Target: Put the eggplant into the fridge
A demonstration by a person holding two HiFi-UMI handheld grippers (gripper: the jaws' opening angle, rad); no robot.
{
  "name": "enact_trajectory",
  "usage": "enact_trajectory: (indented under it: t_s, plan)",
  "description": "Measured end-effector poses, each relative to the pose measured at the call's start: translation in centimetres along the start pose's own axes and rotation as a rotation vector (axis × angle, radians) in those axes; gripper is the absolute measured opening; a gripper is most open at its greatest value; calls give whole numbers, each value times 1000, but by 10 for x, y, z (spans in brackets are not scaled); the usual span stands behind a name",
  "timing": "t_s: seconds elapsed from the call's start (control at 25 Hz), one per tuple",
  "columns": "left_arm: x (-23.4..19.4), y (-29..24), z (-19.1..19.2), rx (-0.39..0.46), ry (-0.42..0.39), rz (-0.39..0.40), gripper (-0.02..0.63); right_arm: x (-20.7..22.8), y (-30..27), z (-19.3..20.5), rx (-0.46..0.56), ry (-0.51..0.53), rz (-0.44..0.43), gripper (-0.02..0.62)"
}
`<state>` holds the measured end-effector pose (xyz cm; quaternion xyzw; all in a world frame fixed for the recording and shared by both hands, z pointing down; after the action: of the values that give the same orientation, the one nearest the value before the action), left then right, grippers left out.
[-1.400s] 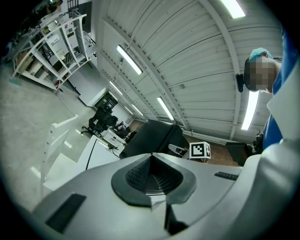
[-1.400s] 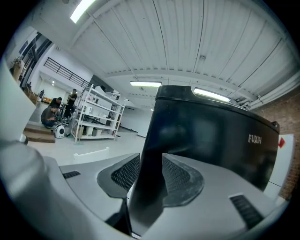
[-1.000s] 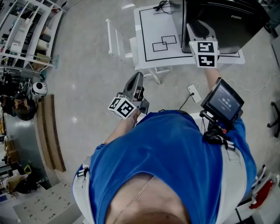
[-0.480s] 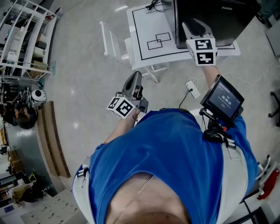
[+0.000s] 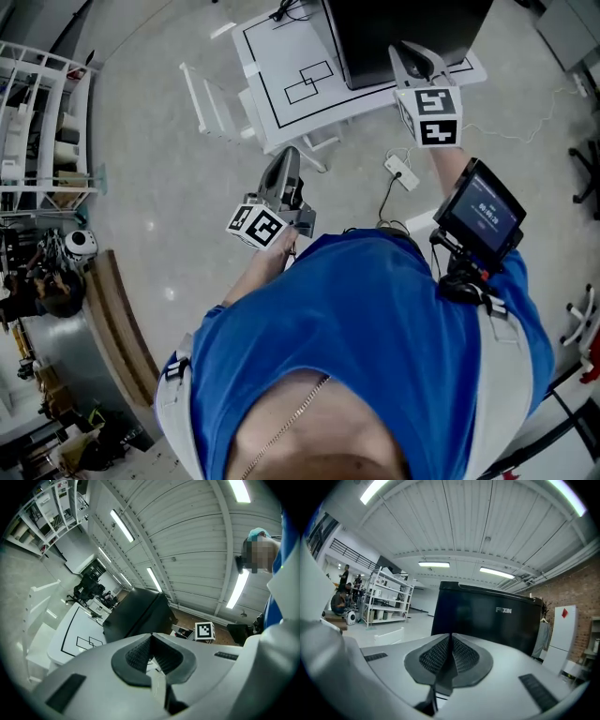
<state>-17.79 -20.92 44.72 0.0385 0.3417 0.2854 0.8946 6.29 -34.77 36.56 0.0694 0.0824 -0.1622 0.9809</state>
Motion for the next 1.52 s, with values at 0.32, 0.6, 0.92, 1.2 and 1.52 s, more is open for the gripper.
enact_trajectory:
  t_s: [0.32,0.6,0.92,1.2,1.52]
  plan:
    - [42,-6,3,-36,23,76,9,21,81,-25,1,-43,105,5]
    - [57,-16,17,-69,37,135,9,24,131,-15,-18,-89,164,5]
    - [98,5,13,-91,50,196,9,-1,211,-29,-35,-140,209,5]
    - [91,-6,28,-116,57,220,9,-1,235,-3,-63,-191,251,3]
    - [93,-20,41,-145,67,252,9,5,242,2,-67,-194,279,2]
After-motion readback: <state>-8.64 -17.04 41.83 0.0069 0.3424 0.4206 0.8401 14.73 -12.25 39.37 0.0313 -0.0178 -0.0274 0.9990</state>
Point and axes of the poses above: the fingertips, and each gripper's own axes: y backward along the fingers, x to its right, z out of its underside, the point moved 1 cm from there along y, backward along the fingers, and after that the axes turned 13 degrees about x, right-handed, at the moved point
